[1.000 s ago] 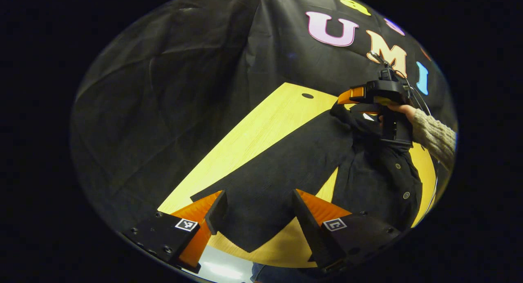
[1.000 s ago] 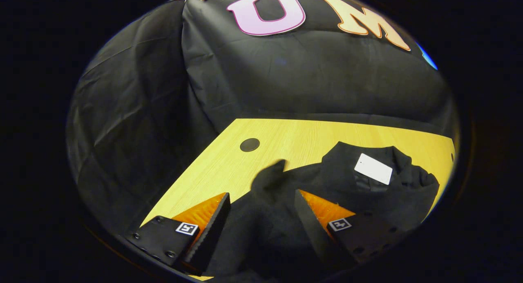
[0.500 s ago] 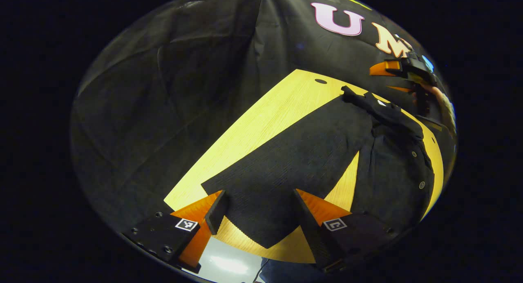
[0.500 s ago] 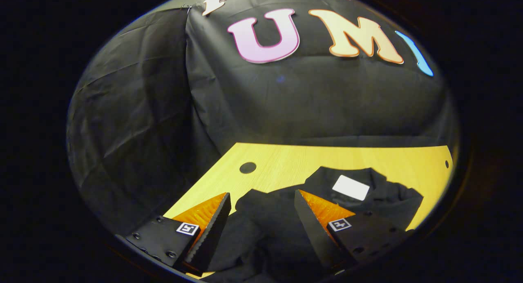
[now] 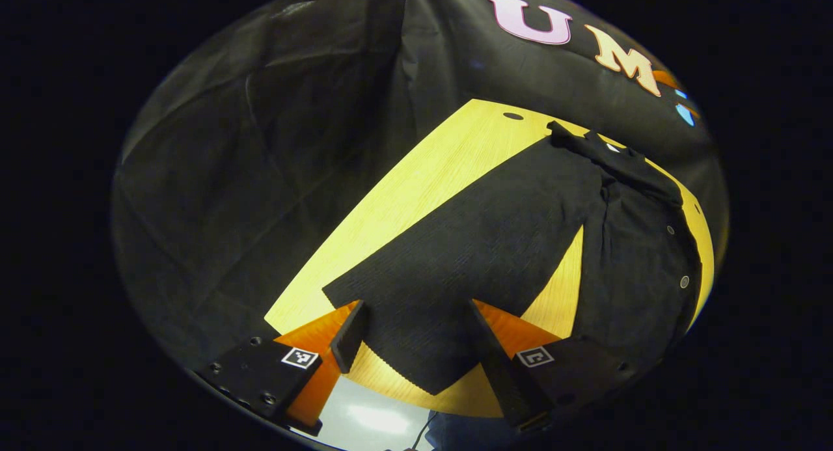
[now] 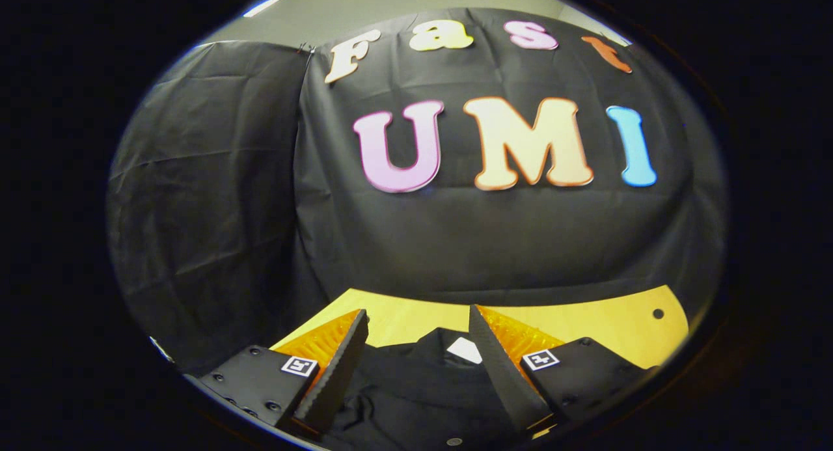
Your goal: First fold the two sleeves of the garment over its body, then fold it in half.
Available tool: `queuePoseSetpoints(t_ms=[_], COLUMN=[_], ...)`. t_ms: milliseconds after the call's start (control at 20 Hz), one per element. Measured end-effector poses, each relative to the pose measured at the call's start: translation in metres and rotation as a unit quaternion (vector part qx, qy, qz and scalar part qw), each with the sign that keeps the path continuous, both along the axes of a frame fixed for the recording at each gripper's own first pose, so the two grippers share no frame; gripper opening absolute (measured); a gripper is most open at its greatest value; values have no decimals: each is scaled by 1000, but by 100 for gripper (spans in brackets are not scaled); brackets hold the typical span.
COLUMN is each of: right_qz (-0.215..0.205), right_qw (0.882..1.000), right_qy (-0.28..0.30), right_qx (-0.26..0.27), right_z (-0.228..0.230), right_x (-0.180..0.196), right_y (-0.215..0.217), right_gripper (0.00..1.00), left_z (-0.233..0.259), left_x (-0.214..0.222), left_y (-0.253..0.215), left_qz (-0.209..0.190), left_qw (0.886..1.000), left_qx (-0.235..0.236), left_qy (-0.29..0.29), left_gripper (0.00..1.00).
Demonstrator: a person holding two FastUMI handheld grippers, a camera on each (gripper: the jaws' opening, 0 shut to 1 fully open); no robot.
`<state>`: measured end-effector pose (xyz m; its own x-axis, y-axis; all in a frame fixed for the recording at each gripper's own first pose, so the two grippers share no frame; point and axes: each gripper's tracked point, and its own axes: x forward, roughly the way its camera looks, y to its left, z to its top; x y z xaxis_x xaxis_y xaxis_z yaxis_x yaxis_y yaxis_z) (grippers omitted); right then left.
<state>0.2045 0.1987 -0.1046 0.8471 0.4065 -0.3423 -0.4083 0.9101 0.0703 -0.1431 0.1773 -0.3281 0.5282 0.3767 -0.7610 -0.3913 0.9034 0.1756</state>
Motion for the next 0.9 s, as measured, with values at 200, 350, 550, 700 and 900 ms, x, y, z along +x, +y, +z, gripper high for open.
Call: queuePoseSetpoints(t_ms=[200,350,550,700,900], right_qz=[-59,-86,-114,-135,-167], right_qw=[998,996,993,990,984], right_qy=[-27,-22,-30,-39,-50], right_qx=[-2,5,-3,9,22], right_z=[31,43,60,74,82], right_x=[-28,-53,-79,-94,-119], right_y=[-68,-103,-141,-158,-185], right_gripper=[98,98,94,94,100], left_z=[0,3,5,5,4], left_x=[-1,-1,-4,-1,1], left_y=[0,-1,-2,-6,-8], left_qz=[-5,-12,-31,-26,-39], left_qw=[1000,1000,999,999,999], left_qx=[2,-7,-10,-13,-16], left_qy=[2,3,16,23,29], left_gripper=[95,92,76,67,51])
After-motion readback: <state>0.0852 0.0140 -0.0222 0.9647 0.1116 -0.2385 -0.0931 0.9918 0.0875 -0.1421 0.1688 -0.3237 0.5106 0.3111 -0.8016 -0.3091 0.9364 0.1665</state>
